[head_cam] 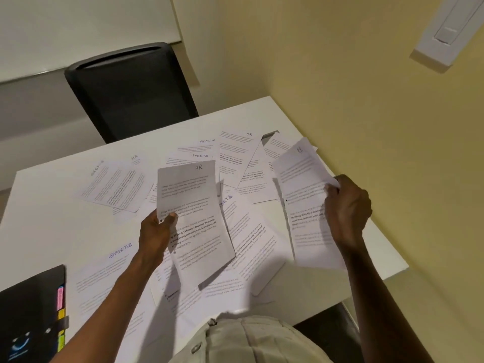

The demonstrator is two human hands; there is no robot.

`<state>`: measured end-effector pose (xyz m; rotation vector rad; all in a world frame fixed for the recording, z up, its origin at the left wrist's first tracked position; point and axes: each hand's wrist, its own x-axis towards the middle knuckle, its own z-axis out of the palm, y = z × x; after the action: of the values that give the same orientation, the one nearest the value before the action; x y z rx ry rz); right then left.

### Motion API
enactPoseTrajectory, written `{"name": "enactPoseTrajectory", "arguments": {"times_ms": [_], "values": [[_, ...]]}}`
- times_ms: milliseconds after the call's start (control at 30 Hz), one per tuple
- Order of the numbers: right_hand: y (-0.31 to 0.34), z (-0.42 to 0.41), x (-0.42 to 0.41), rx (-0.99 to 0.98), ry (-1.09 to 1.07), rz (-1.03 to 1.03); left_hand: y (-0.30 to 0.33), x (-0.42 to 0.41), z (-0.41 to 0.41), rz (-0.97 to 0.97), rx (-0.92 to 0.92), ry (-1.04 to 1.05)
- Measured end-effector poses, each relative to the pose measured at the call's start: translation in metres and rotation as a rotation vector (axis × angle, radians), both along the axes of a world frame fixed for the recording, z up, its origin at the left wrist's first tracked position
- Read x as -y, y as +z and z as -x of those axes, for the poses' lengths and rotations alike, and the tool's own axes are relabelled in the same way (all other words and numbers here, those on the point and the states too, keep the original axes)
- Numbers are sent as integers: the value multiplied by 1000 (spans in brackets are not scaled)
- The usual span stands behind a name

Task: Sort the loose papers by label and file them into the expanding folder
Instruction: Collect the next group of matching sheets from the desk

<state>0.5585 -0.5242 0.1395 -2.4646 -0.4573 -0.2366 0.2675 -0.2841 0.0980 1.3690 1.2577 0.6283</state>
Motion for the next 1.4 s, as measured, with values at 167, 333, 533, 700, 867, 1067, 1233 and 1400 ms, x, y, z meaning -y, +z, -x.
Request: {"name": "enactPoseTrajectory", "arguments": {"times_ms": [167,333,533,700,867,1067,1233,1400], "values": [[42,18,-34,-291,266,-374,17,1,-4,23,25,-11],[30,50,-71,-617,410,-375,29,8,-5,154,88,-134],[-2,84,-89,-812,426,-359,41,29,-6,341,264,-211],[-17,95,-94,-867,407,-475,29,27,-2,460,281,-1],[-12,105,-108,-769,543,-509,32,28,0,-28,142,-81],[1,103,-116,-731,652,-547,39,21,5,-242,80,27],[-53,126,-112,-850,697,-450,-12,30,24,-78,33,4],[-85,141,-116,-860,608,-411,-39,31,28,-28,-14,27]]}}
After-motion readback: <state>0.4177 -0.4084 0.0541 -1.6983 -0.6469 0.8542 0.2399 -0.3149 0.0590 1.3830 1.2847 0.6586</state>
